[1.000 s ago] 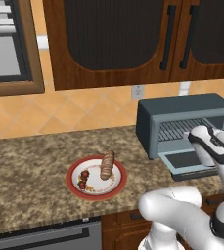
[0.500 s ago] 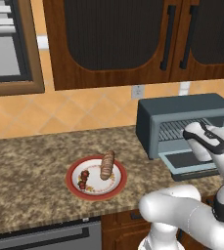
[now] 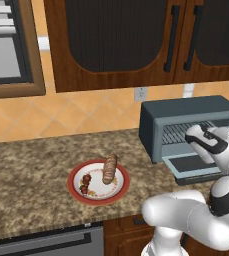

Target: Pick up the kebab skewer and baguette bread, and place them inside the toaster oven. Close the toaster oven door and start by setting the timer.

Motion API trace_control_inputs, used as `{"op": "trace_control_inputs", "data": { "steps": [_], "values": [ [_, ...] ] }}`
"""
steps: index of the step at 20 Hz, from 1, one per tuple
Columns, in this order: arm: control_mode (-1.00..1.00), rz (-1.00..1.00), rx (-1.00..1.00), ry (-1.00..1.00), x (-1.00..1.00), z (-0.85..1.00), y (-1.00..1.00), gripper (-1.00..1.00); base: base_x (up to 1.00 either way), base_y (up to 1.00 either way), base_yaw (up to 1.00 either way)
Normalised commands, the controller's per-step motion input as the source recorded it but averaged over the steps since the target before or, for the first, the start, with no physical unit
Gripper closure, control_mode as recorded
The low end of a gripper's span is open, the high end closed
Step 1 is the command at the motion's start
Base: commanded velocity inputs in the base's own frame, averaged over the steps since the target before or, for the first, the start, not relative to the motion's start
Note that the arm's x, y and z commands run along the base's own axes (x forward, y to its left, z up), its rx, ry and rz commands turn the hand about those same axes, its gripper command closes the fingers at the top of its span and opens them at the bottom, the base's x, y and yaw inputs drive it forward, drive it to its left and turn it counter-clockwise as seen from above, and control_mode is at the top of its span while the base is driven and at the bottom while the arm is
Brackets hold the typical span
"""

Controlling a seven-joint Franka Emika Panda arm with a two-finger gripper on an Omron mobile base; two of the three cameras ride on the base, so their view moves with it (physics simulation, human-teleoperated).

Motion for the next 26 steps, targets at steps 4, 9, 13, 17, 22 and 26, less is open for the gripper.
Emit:
{"op": "trace_control_inputs", "data": {
  "steps": [4,9,13,17,22,26],
  "values": [
    [-1.00,0.00,0.00,0.04,0.00,-0.22,-0.01,-1.00,0.00,0.00,0.00],
    [-1.00,0.00,0.00,0.00,0.00,-0.33,0.00,-1.00,0.00,0.00,0.00],
    [-1.00,0.00,0.00,-0.01,0.00,-0.04,0.00,-1.00,0.00,0.00,0.00],
    [-1.00,0.00,0.00,-0.02,0.00,0.02,0.00,-1.00,0.00,0.00,0.00],
    [-1.00,0.00,0.00,-0.03,0.00,0.03,0.00,-1.00,0.00,0.00,0.00],
    [-1.00,0.00,0.00,-0.13,0.00,0.01,0.00,-1.00,0.00,0.00,0.00]
  ]
}}
